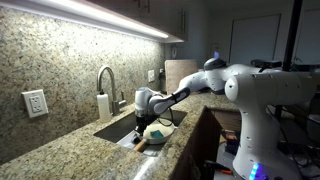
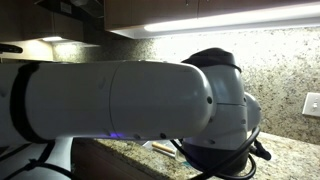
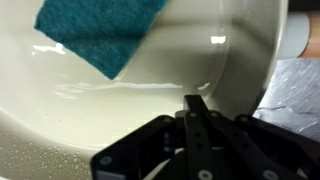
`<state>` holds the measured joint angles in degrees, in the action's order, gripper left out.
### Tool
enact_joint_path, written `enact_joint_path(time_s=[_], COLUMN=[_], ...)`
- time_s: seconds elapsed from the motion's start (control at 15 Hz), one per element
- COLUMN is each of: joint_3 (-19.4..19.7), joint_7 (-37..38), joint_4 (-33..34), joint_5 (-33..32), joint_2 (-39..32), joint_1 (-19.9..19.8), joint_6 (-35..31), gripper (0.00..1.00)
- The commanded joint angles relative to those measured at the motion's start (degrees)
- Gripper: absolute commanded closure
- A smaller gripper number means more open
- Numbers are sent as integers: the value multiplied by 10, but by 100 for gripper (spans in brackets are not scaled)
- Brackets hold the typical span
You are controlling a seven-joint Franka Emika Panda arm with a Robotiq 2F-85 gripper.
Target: Turn the faucet to the right then open and close the tap and turn the faucet to the left,pick up the sponge and scrub the pan
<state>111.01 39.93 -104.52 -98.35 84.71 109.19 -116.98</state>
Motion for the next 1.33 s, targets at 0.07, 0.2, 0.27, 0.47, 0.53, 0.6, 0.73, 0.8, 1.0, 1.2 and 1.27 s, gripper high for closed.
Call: enact_joint_path(time_s=[0.07, 0.2, 0.27, 0.47, 0.53, 0.6, 0.73, 0.8, 1.0, 1.2, 1.27], joint_3=[-14, -16, -17, -22, -23, -24, -24, -23, -23, -23, -23], joint_7=[1, 9, 15, 37, 47, 55, 74, 83, 108, 122, 123], joint_4=[-11, -21, -29, -55, -67, -76, -100, -111, -142, -160, -163], joint_5=[2, 0, -1, -5, -6, -7, -12, -14, -21, -23, -23], joint_2=[-1, -5, -8, -14, -15, -15, -13, -12, -12, -11, -11], joint_1=[-30, -40, -47, -70, -80, -87, -108, -117, -147, -168, -173], joint_6=[20, 24, 26, 32, 35, 39, 39, 40, 41, 47, 49], gripper=[100, 100, 100, 100, 100, 100, 100, 100, 100, 100, 100])
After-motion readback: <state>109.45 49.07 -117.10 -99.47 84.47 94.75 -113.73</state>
